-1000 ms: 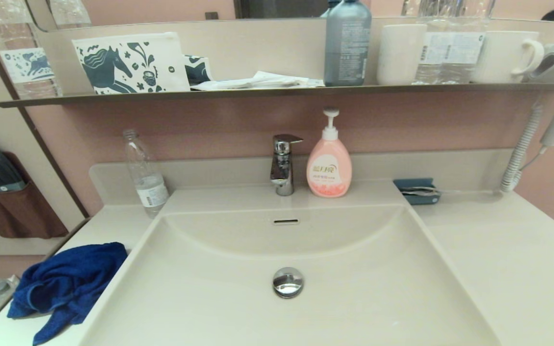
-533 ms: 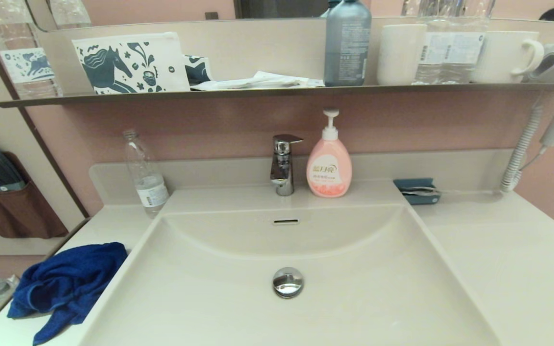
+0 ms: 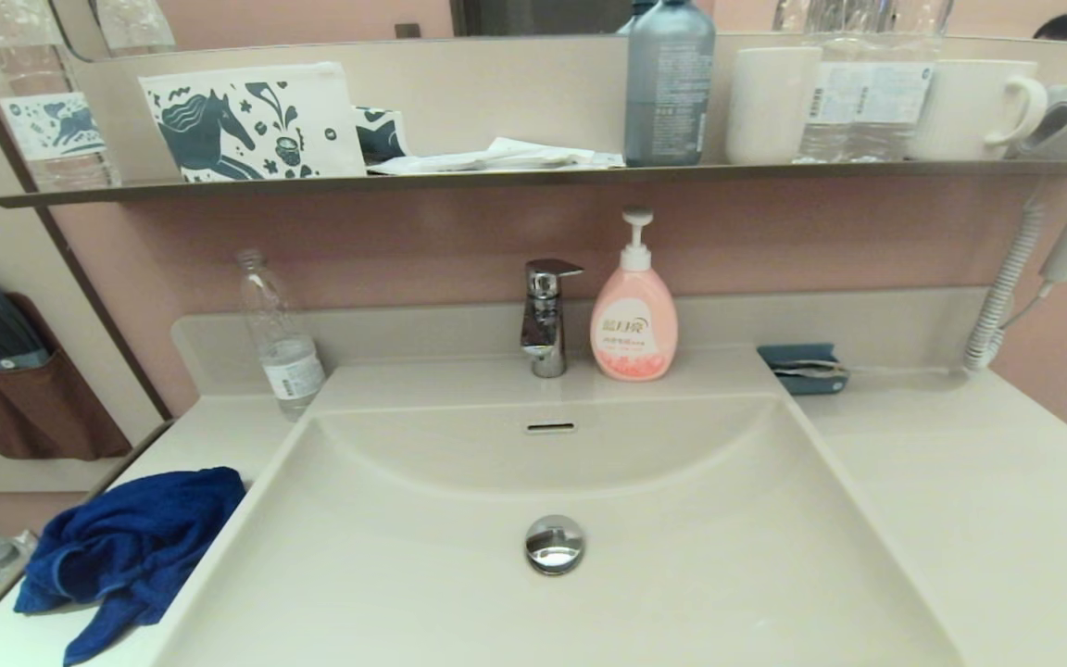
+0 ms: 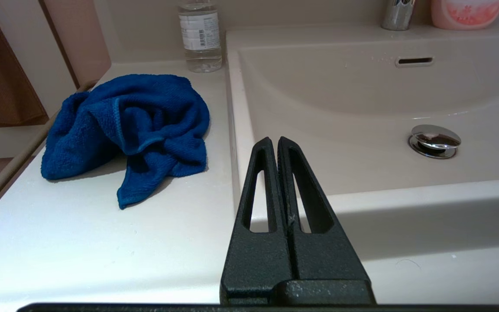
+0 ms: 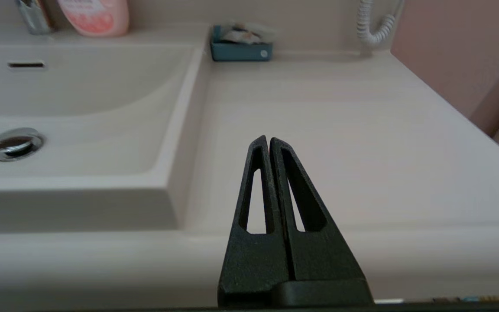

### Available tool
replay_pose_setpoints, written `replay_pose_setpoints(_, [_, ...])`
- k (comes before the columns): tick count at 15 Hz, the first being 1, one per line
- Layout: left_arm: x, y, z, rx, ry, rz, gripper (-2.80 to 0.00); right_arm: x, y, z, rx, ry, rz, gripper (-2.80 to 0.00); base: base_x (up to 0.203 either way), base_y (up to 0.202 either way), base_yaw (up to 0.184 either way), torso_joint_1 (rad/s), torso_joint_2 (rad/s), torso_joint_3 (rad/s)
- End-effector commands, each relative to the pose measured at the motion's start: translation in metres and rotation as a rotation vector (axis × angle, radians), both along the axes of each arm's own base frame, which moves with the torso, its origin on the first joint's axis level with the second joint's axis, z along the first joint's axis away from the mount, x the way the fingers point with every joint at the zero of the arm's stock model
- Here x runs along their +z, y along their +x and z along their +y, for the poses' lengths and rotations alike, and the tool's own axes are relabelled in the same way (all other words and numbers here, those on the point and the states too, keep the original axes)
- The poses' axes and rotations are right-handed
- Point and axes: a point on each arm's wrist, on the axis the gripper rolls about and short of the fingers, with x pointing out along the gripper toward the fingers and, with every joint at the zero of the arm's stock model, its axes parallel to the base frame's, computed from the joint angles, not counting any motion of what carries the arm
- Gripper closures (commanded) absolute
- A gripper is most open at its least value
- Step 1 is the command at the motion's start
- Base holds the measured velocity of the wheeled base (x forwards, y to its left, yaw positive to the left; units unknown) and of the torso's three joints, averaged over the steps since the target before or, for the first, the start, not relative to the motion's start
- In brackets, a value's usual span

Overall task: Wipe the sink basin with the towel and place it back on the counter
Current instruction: Turn on the faucet

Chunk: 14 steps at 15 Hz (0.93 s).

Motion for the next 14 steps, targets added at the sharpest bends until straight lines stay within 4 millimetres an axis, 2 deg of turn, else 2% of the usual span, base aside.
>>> replay_pose_setpoints(1, [0.0, 0.0, 0.0, 0.001, 0.0, 0.001, 0.0, 0.026, 0.008, 0.0, 0.023, 0.001, 0.045, 0.0, 0.0, 0.0, 0.0, 0.0, 0.0, 0.0])
replay_pose_setpoints(4, [0.0, 0.0, 0.0, 0.001, 0.0, 0.001, 0.0, 0.063, 0.033, 0.002, 0.1, 0.024, 0.137, 0.0, 0.0, 0.0, 0.0, 0.0, 0.0, 0.0])
replay_pose_setpoints(8, [0.0, 0.0, 0.0, 0.001, 0.0, 0.001, 0.0, 0.112, 0.099, 0.006, 0.241, 0.074, 0.244, 0.0, 0.0, 0.0, 0.0, 0.0, 0.0, 0.0])
replay_pose_setpoints(11, [0.0, 0.0, 0.0, 0.001, 0.0, 0.001, 0.0, 0.129, 0.152, 0.02, 0.376, 0.095, 0.311, 0.0, 0.0, 0.0, 0.0, 0.0, 0.0, 0.0])
replay_pose_setpoints(14, [0.0, 0.0, 0.0, 0.0, 0.0, 0.001, 0.0, 0.135, 0.19, 0.056, 0.494, 0.098, 0.383, 0.0, 0.0, 0.0, 0.0, 0.0, 0.0, 0.0])
